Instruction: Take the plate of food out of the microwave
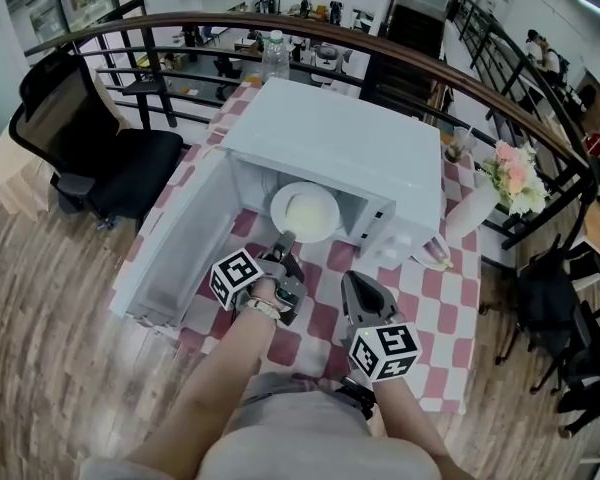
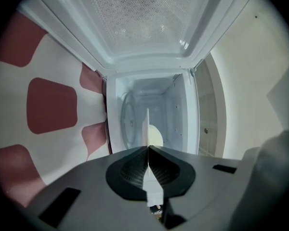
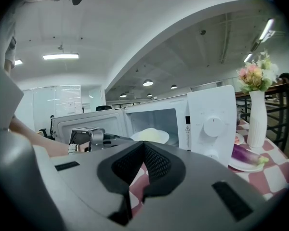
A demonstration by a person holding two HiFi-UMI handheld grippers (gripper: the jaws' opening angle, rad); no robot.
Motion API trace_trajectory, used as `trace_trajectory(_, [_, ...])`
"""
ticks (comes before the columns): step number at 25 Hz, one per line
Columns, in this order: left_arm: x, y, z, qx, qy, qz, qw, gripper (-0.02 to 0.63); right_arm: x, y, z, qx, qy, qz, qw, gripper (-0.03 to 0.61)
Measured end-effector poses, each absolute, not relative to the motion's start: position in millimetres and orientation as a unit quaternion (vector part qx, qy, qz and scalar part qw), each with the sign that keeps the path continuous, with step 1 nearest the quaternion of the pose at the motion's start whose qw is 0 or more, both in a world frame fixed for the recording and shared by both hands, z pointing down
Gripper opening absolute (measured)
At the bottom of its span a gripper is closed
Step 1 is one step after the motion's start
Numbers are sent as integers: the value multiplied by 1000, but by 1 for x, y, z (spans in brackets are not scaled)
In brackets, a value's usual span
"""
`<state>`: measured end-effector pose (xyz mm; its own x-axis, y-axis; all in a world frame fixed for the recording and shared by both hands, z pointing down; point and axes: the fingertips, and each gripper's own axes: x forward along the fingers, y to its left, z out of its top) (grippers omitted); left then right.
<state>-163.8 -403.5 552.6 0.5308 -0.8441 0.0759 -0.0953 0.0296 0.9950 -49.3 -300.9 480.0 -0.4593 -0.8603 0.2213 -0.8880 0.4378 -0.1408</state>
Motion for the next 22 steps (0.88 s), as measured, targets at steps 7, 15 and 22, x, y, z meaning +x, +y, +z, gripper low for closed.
trace_trajectory(7, [-165,-389,541,634,-363,-310,608,9,-55,-299,475,511,-851,103,56,23])
trace_trajectory(15, [-168,-374,530,623,-357,-327,615,11,-53,-297,469,515,-851,87,47,22])
trace_trajectory(22, [-171,-357,516,624,-351,-338,611,11,-52,-301,462,516,-853,69,35,22])
